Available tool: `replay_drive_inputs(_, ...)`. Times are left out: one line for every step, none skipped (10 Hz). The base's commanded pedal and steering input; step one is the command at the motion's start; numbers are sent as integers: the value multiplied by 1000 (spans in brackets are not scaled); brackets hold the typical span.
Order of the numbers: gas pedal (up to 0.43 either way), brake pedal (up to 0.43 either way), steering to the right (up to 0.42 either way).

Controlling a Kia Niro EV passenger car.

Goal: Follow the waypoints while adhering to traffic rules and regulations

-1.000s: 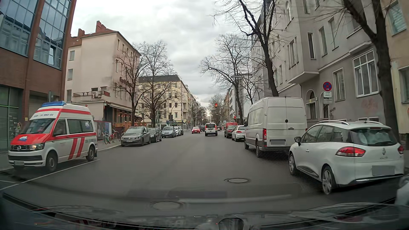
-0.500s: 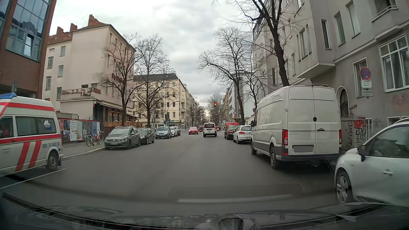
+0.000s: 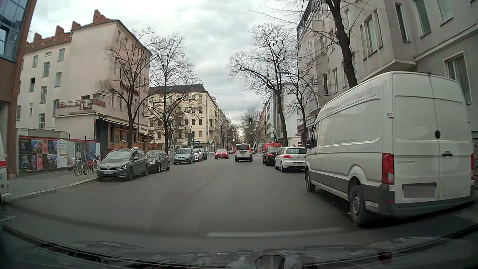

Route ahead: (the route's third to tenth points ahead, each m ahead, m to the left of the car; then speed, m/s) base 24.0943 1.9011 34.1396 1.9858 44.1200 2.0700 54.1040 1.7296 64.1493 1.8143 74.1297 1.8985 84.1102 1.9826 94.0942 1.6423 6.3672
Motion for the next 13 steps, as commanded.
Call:
replay_drive_inputs(59, 12, -1)
replay_drive_inputs(59, 12, -4)
replay_drive_inputs(59, 12, -6)
replay_drive_inputs(59, 12, -6)
replay_drive_inputs(59, 12, -7)
replay_drive_inputs(59, 12, -7)
replay_drive_inputs(59, 12, -8)
replay_drive_inputs(28, 12, -8)
replay_drive_inputs(0, 12, -7)
replay_drive_inputs(0, 12, -7)
replay_drive_inputs(0, 12, -6)
replay_drive_inputs(0, 12, -5)
replay_drive_inputs(0, 12, -5)
